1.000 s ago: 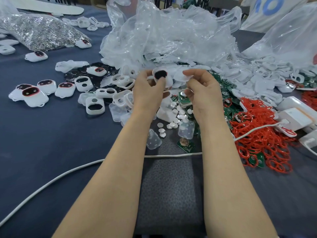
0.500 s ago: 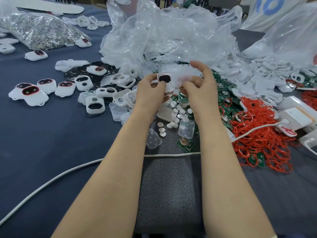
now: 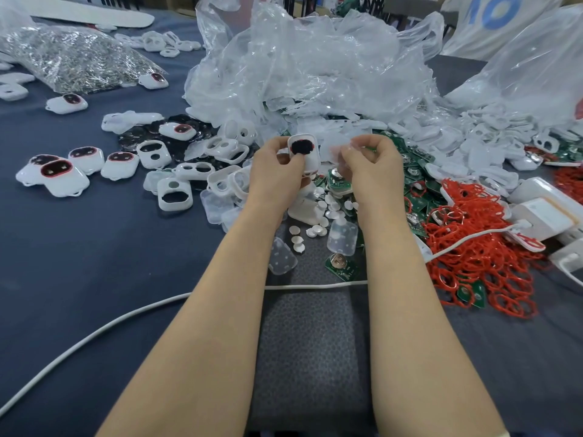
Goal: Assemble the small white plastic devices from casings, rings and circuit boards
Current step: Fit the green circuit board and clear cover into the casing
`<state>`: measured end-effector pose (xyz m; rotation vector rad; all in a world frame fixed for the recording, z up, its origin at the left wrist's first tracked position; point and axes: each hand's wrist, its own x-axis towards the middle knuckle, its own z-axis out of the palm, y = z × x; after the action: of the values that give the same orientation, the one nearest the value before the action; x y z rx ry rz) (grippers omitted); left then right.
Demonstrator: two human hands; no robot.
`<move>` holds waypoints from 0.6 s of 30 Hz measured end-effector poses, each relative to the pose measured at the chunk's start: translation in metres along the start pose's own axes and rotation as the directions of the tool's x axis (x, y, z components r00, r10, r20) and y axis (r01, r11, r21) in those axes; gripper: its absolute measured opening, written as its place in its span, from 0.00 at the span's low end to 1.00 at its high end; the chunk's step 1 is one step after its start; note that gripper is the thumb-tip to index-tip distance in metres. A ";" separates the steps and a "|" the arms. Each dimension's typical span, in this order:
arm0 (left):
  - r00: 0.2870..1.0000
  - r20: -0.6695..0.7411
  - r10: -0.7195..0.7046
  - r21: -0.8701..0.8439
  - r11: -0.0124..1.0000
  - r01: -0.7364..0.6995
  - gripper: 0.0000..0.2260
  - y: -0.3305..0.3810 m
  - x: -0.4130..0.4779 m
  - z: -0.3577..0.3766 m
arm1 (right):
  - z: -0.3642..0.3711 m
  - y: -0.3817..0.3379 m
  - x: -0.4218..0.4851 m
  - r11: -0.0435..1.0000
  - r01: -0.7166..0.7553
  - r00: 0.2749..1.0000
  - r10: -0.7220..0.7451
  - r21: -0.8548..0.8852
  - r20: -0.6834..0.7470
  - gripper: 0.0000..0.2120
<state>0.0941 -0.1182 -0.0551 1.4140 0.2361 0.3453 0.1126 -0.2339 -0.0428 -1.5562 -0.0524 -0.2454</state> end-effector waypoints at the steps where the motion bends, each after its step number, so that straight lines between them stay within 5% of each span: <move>1: 1.000 -0.002 0.002 0.004 1.000 -0.002 0.08 0.000 0.000 0.000 | -0.001 0.000 0.000 1.000 0.005 1.000 -0.005 -0.009 0.005 0.12; 5: 1.000 -0.012 -0.003 0.006 1.000 0.003 0.08 -0.002 0.002 0.001 | -0.001 -0.002 0.000 0.998 0.003 0.998 0.002 -0.069 0.065 0.17; 11: 1.000 -0.016 -0.013 0.013 1.000 0.013 0.08 -0.005 0.004 0.001 | 0.001 -0.005 -0.002 0.990 0.085 0.996 -0.080 -0.113 0.050 0.05; 18: 0.997 -0.042 -0.063 -0.019 0.998 0.063 0.11 -0.001 0.001 0.004 | 0.006 -0.006 -0.003 0.986 0.113 0.991 -0.103 -0.120 0.087 0.08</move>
<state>0.0970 -0.1214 -0.0557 1.3792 0.3111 0.3253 0.1091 -0.2275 -0.0378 -1.6894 -0.1890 -0.2757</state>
